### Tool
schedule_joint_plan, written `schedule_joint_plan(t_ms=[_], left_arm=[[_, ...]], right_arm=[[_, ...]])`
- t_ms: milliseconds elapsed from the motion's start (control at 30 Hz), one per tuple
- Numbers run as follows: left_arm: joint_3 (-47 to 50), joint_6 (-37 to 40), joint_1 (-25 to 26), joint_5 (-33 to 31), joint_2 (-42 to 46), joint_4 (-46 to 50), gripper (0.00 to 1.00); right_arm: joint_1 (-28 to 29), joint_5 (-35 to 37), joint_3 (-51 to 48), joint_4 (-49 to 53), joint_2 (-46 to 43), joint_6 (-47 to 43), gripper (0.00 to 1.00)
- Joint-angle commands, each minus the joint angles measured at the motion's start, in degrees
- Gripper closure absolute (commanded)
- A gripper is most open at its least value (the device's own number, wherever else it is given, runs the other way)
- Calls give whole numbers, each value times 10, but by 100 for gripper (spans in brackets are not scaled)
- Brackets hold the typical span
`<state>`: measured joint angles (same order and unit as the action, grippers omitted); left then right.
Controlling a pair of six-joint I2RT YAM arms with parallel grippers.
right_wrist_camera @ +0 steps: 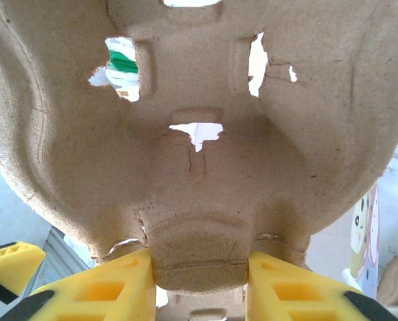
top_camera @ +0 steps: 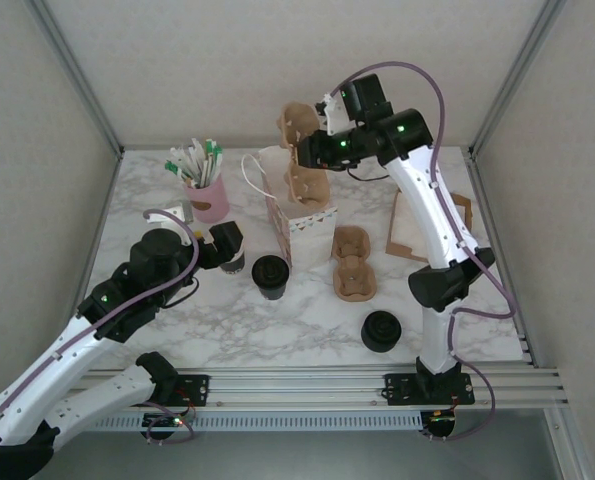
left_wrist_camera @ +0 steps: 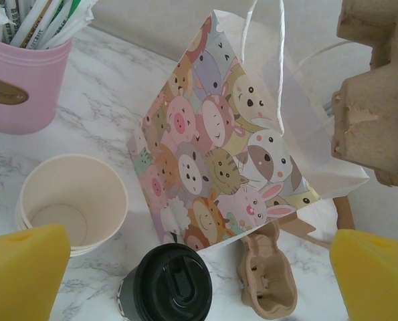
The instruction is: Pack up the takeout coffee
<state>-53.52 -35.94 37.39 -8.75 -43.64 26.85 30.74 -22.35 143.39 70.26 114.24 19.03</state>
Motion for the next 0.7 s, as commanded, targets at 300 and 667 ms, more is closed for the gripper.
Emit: schedule_joint_plan(t_ms=[300,667], left_arm=[[12,14,-19,16,-1,-7,0],[15,15,-28,26,-1,-12,0]], right_arm=[[11,-9,37,-19,41,-11,66],[14,10,41,-11,68,-23,67]])
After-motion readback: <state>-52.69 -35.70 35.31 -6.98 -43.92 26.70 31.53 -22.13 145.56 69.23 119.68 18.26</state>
